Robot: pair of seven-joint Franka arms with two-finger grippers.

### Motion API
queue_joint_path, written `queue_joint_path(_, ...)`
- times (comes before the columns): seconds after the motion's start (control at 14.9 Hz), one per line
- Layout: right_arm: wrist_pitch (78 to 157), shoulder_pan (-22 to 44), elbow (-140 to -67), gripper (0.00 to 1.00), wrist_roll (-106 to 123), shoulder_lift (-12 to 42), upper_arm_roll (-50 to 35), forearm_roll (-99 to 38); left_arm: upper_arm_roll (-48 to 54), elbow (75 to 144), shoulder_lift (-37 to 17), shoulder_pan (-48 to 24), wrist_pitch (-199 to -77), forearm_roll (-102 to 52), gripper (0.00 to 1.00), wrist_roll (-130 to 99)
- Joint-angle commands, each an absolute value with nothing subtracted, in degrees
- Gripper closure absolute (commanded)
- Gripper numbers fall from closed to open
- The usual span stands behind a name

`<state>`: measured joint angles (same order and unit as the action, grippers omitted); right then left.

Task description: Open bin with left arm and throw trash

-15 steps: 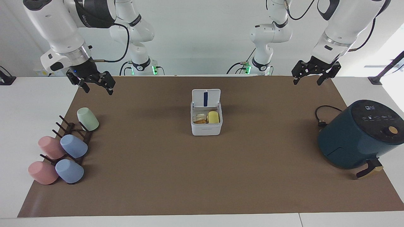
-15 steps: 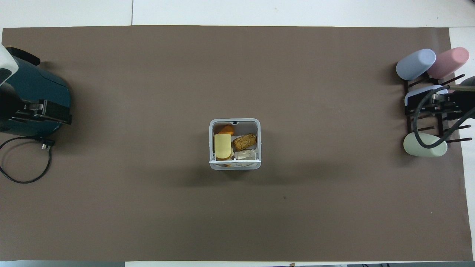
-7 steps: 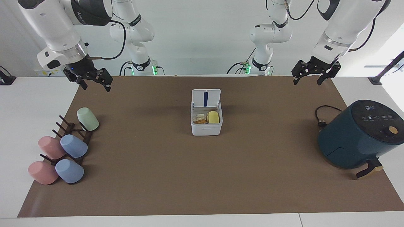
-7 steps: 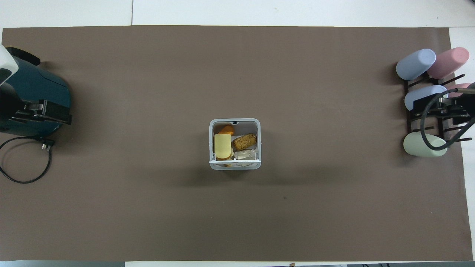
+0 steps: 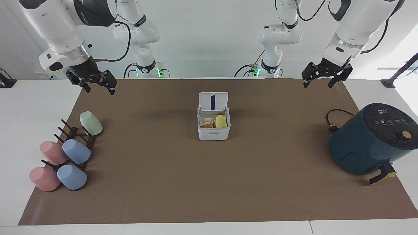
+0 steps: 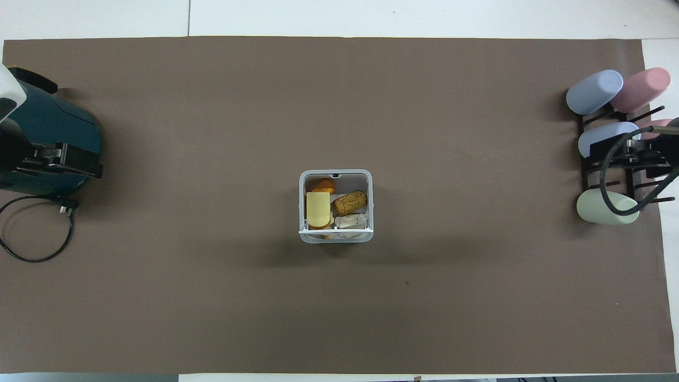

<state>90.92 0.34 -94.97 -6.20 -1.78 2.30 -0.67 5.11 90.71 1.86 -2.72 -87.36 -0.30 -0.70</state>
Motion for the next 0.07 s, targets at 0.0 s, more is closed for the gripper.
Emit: queue_joint_path(0.0,90.9,0.3,-95.0,0.0,-4.6,-2.3,2.2,0.4,4.8,91.5,2.6,-3.2,-86.9,1.2,0.0,-1.2)
